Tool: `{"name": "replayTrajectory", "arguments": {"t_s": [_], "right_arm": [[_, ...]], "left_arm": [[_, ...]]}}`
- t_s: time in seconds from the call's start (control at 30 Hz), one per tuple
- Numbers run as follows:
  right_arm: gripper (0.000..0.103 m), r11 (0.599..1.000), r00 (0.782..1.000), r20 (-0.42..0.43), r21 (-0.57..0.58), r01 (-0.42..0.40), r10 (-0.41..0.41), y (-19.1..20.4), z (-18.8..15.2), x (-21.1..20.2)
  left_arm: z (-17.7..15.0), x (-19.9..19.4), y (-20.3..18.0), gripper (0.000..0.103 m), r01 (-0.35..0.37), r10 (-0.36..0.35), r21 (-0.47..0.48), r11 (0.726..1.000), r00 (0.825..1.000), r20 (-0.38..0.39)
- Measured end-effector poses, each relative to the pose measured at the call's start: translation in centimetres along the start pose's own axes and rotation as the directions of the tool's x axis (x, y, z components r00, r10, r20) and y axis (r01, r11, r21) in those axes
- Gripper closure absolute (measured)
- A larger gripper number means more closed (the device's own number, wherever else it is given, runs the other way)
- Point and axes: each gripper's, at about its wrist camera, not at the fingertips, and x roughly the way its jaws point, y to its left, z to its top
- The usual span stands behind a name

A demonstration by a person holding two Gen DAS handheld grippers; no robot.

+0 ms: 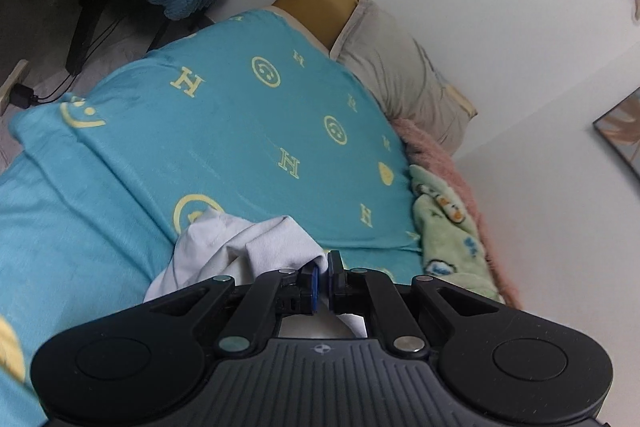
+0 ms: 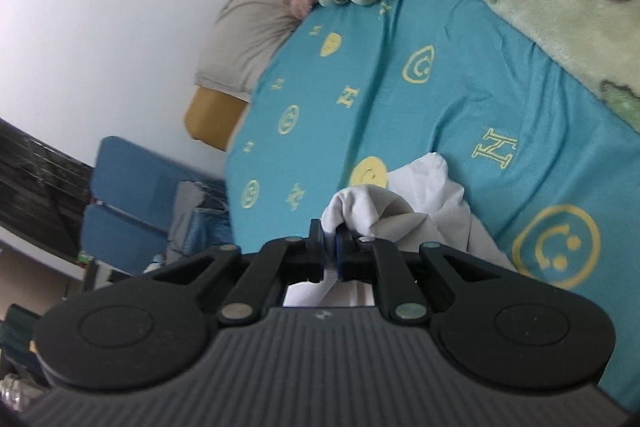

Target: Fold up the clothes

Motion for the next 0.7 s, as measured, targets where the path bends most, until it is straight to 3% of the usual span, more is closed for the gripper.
{"name": "replayTrajectory", "arguments": {"t_s": [0.3, 0.47, 0.6, 0.63, 0.67, 0.7], "right_arm": [[0.093, 0.999, 0.995, -0.096, 0.013, 0.034, -0.033, -3.6, 1.6, 7.6], [0.093, 0.999, 0.992, -0.111, -0.018, 0.049, -0.05, -3.9, 1.7, 8.8], [0.091, 0.998, 0.993, -0.113, -0.046, 0.039, -0.044, -3.7, 1.6, 8.3], [0.084, 0.998, 0.993, -0.114, -0.062, 0.024, -0.031, -3.4, 1.6, 8.0], [0.065, 0.997, 0.993, -0.115, -0.083, 0.001, -0.011, -3.1, 1.5, 7.7], [0.052, 0.995, 0.994, -0.111, -0.1, -0.023, 0.012, -2.7, 1.4, 7.3]], "left_arm": [[1.0, 8.0, 2.9, 0.097, -0.053, 0.055, 0.049, 0.997, 0.997, -0.049], [1.2, 9.5, 3.3, 0.097, -0.062, 0.068, 0.087, 0.994, 0.995, -0.069], [0.7, 9.0, 1.7, 0.093, -0.072, 0.085, 0.212, 0.975, 0.995, -0.052], [0.5, 8.7, 1.1, 0.079, -0.074, 0.088, 0.253, 0.965, 0.995, -0.042], [0.2, 8.3, 0.5, 0.063, -0.067, 0.079, 0.294, 0.954, 0.996, -0.028], [-0.2, 7.7, -0.1, 0.056, -0.061, 0.066, 0.335, 0.94, 0.998, -0.004]]}}
